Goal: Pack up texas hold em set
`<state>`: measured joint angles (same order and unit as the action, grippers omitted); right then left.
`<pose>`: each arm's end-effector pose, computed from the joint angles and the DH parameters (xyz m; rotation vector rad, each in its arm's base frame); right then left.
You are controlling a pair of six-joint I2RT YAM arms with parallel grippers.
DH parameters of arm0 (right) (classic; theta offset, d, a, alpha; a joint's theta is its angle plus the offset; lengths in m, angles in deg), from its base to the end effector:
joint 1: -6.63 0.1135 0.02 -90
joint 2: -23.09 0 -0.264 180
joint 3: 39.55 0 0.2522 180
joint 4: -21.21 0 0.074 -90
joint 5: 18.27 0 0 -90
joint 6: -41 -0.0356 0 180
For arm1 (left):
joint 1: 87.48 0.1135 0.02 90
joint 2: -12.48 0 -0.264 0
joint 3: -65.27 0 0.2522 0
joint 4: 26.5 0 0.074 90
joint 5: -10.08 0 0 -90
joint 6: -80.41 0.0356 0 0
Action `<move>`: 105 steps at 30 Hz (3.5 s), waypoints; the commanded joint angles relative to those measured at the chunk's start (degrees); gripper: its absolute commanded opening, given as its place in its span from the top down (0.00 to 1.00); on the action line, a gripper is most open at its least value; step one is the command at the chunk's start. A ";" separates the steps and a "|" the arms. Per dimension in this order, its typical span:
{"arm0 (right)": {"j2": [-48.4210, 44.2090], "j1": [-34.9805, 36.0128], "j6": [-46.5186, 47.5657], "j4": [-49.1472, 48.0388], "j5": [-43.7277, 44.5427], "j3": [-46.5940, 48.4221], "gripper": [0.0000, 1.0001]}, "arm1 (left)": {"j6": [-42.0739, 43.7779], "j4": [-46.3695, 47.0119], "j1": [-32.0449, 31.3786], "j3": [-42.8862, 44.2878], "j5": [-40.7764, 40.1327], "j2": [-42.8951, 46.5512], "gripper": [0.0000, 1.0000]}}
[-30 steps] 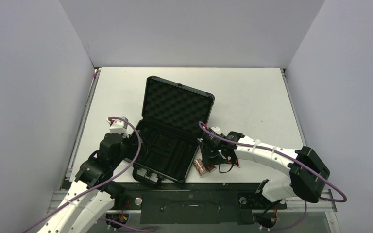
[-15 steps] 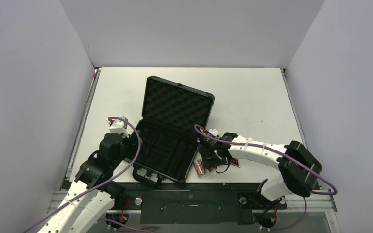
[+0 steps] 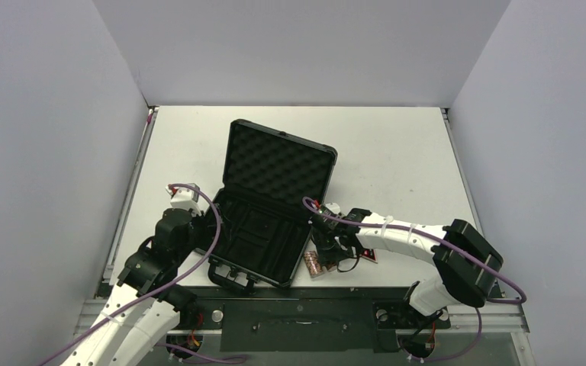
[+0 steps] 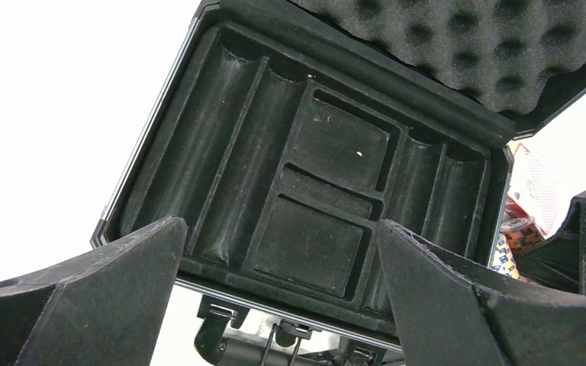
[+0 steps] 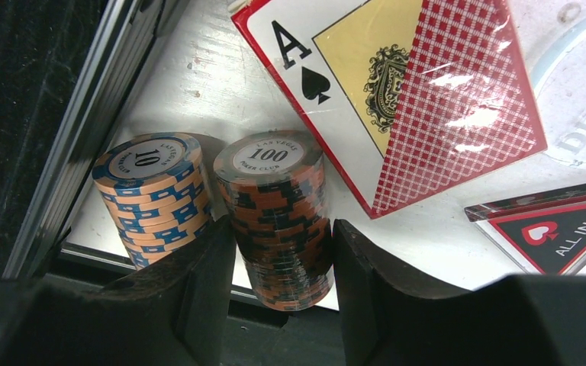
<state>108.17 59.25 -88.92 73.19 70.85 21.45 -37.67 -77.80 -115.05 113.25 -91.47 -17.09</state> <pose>0.1538 0.2022 0.1673 -0.3314 2.9531 0.2783 0.1107 -0.0497 0.2643 -0.1279 2.1488 -0.3537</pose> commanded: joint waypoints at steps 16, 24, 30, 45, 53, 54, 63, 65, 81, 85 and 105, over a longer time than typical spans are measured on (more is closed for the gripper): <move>-7.62 0.33 -11.27 4.28 2.38 -7.15 0.82 | 0.40 1.12 1.55 2.09 0.84 0.54 0.04; -7.19 0.37 -9.46 4.26 2.25 -5.76 0.38 | 0.89 1.42 1.98 1.99 1.77 0.57 0.04; -5.89 0.37 -4.48 7.94 3.93 -1.13 0.32 | 0.90 1.37 2.00 1.98 1.72 0.64 0.04; 0.36 3.10 7.28 13.02 4.42 6.75 0.46 | 0.91 1.49 2.67 1.99 1.85 0.73 0.04; 3.03 4.96 8.11 12.04 5.38 6.66 0.53 | 1.08 1.55 2.79 1.91 1.93 1.13 0.04; 3.61 5.13 8.24 11.88 5.46 6.82 0.54 | 1.02 1.56 2.79 1.88 2.00 1.07 0.04; 4.63 5.45 9.07 11.54 6.79 7.00 0.68 | 0.92 1.50 3.06 1.90 1.71 1.27 0.04; 4.25 5.57 8.95 12.10 6.71 7.25 0.76 | 0.98 1.55 3.20 1.91 1.78 1.27 0.04; -2.15 6.61 5.52 26.89 13.30 22.47 1.00 | 0.57 1.50 3.58 1.66 1.03 2.32 0.04; -2.00 6.66 3.43 28.91 14.00 29.28 1.00 | 0.33 1.84 3.70 1.17 0.07 3.27 0.04; 6.73 8.33 -7.08 22.23 9.58 42.34 1.00 | -4.21 -2.27 3.84 5.81 0.98 0.48 0.04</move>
<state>114.38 66.68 -92.96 99.06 80.09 59.55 -39.94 -79.57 -111.64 116.02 -89.57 -17.17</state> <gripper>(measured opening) 0.392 0.964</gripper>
